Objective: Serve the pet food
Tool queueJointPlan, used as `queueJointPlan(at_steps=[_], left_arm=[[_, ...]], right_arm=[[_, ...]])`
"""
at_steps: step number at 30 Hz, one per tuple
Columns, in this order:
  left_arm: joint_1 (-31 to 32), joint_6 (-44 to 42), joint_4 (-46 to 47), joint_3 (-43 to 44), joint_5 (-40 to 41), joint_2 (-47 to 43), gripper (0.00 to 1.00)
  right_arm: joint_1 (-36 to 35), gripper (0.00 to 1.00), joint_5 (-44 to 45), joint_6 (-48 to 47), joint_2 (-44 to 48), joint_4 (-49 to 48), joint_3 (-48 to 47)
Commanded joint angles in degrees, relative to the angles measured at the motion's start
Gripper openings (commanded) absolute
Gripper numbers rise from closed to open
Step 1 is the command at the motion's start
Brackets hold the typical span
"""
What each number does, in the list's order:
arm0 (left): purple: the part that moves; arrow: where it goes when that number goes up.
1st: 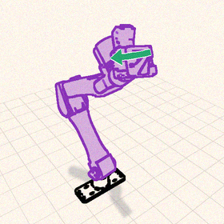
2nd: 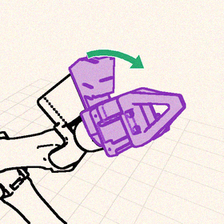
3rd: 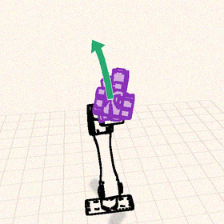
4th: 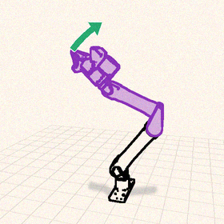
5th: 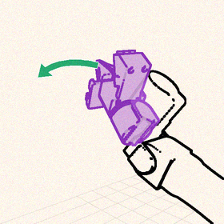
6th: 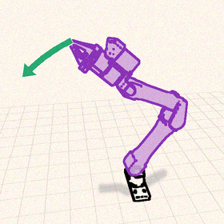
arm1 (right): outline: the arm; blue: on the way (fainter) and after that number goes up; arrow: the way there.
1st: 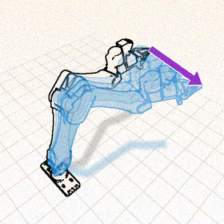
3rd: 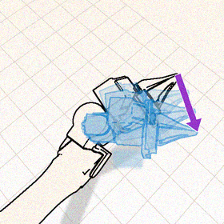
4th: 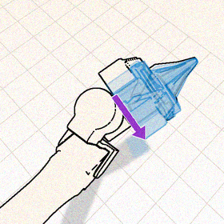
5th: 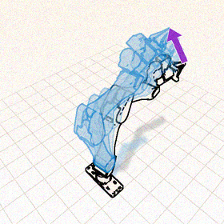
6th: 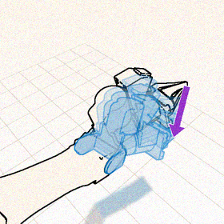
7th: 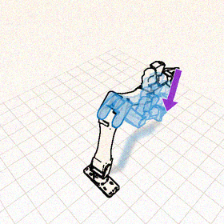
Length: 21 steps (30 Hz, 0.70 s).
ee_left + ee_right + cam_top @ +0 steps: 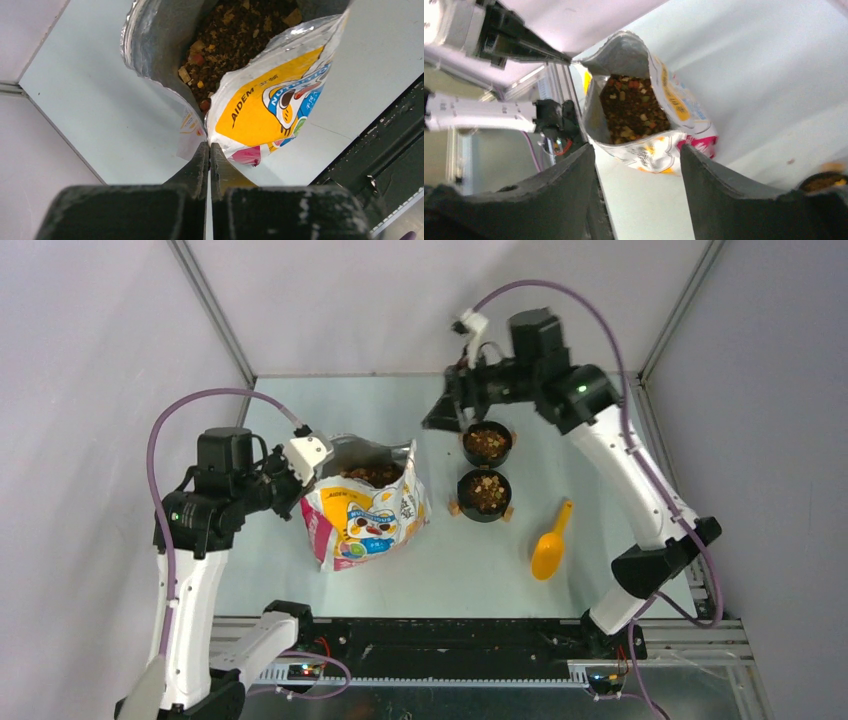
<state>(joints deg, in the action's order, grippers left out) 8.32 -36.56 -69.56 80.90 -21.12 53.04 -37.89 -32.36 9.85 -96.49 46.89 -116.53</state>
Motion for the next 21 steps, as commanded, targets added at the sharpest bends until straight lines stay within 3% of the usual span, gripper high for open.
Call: queueJointPlan(at_steps=[1,4,8,9,11,13,15,21], left_arm=[[-0.3,-2.9,1.7,-0.9,-5.4,-1.9,0.0],[-0.3,-2.8,0.9,-0.9,-5.9,-2.5,0.0],[-0.3,-2.4,-0.3,-0.1,-3.4,-2.6,0.02],[-0.3,-2.2,-0.7,0.2,-2.8,-2.6,0.08],[-0.3,-1.0,-1.2,0.8,-1.0,-2.3,0.5],[-0.3,-0.2,-1.7,0.9,-0.3,-2.1,0.64],[-0.3,0.5,-0.9,0.0,0.4,-2.2,0.7],[-0.3,1.7,4.3,-3.3,4.0,-1.0,0.72]], right_arm=[[9.8,0.67,-27.9,-21.6,0.8,1.5,-1.9],[14.2,0.67,-31.8,-43.0,-1.2,8.0,-1.9],[15.1,0.66,-34.2,-54.9,-6.4,13.7,-5.6],[14.9,0.66,-34.2,-56.3,-8.8,16.5,-8.6],[13.2,0.66,-32.7,-64.1,-12.1,21.3,-12.8],[10.8,0.66,-30.1,-69.5,-14.6,25.1,-14.9],[8.9,0.66,-28.5,-72.3,-16.0,26.4,-15.0],[5.0,0.66,-27.4,-71.3,-19.0,23.8,-14.5]])
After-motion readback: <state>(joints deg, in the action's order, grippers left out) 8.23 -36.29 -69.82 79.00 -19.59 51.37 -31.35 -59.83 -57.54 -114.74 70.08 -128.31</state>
